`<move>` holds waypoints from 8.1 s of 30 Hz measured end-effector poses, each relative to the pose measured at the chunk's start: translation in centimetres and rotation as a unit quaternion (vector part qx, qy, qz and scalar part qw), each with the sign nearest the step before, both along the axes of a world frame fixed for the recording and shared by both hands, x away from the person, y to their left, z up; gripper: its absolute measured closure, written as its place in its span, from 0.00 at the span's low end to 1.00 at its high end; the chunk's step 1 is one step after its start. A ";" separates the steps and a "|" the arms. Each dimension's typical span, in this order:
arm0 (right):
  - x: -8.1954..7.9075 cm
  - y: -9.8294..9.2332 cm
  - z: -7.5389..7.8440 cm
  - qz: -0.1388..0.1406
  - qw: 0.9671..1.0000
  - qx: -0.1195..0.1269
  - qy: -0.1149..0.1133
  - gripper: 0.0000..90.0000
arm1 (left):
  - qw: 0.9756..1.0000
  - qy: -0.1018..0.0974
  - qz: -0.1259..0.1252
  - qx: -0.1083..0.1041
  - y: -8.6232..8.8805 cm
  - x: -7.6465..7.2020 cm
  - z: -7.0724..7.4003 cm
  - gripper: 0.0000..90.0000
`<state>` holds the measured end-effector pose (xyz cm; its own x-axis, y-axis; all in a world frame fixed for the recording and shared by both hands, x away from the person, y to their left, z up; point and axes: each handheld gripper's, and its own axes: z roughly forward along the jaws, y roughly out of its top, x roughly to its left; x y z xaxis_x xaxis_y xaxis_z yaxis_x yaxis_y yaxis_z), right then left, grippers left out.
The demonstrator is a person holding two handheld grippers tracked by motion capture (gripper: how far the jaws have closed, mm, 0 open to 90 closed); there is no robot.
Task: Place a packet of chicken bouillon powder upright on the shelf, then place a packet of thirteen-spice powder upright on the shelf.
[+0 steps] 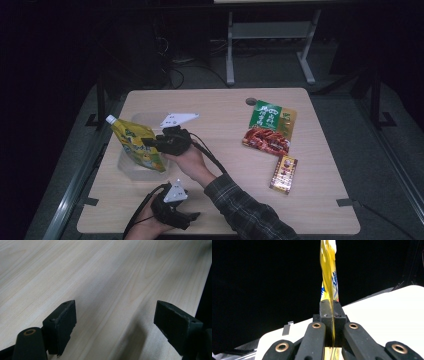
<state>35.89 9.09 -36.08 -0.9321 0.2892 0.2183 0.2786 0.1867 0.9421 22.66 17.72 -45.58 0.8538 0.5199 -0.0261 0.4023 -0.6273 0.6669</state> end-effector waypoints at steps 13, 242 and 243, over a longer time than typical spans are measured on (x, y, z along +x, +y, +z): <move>-0.1 0.6 -1.5 0.013 0.999 -0.043 0.015 1.00 | 1.000 0.002 0.001 0.006 0.0 0.0 0.0 0.20; -7.6 -25.5 -9.6 0.006 0.959 -0.273 0.081 1.00 | 0.964 -0.058 -0.226 -0.128 -6.6 6.7 5.0 0.34; -7.6 -25.3 -9.6 0.005 0.959 -0.269 0.088 1.00 | 0.964 -0.055 -0.224 -0.135 -6.6 6.8 5.1 0.34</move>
